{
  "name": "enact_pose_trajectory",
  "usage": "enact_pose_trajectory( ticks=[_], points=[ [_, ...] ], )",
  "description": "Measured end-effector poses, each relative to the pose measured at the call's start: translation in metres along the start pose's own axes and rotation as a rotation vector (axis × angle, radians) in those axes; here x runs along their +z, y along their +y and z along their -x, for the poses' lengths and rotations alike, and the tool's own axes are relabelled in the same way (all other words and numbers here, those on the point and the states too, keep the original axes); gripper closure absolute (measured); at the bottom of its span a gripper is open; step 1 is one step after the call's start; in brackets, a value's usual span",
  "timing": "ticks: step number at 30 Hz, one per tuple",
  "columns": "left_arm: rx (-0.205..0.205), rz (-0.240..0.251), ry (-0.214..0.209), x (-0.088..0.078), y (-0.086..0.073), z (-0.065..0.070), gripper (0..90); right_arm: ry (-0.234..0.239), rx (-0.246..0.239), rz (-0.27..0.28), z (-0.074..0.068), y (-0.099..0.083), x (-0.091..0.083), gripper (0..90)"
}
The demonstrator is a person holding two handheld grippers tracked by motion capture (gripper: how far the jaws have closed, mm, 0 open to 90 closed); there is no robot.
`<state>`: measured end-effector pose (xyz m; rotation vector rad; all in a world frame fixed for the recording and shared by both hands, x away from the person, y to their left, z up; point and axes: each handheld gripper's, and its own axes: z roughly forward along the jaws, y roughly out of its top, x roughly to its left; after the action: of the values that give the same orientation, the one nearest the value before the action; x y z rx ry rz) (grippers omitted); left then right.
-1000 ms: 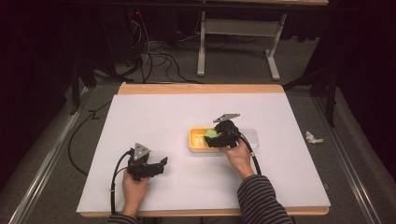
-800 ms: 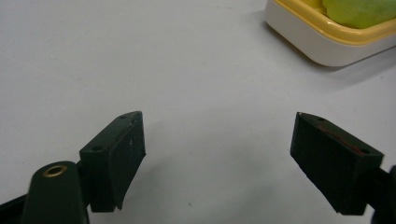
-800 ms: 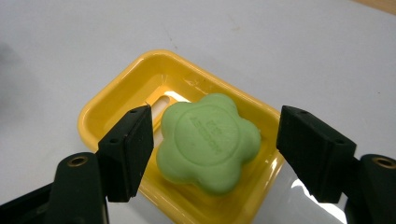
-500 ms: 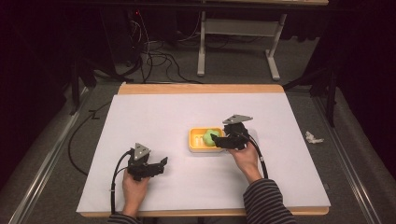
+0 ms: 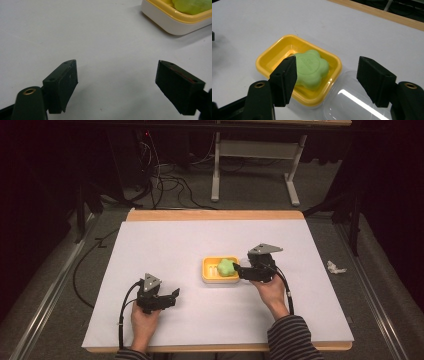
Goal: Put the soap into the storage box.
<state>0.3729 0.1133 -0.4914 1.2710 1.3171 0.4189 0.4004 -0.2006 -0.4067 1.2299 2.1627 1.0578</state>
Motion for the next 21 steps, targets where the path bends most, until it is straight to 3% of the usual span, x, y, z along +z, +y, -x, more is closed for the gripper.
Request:
enact_pose_trajectory(
  ticks=[21],
  points=[
    [-0.001,0.002,0.001,0.0,0.0,0.0,18.8,-0.028,-0.013,0.037,0.005,-0.006,-0.027,32.3]
  ],
)
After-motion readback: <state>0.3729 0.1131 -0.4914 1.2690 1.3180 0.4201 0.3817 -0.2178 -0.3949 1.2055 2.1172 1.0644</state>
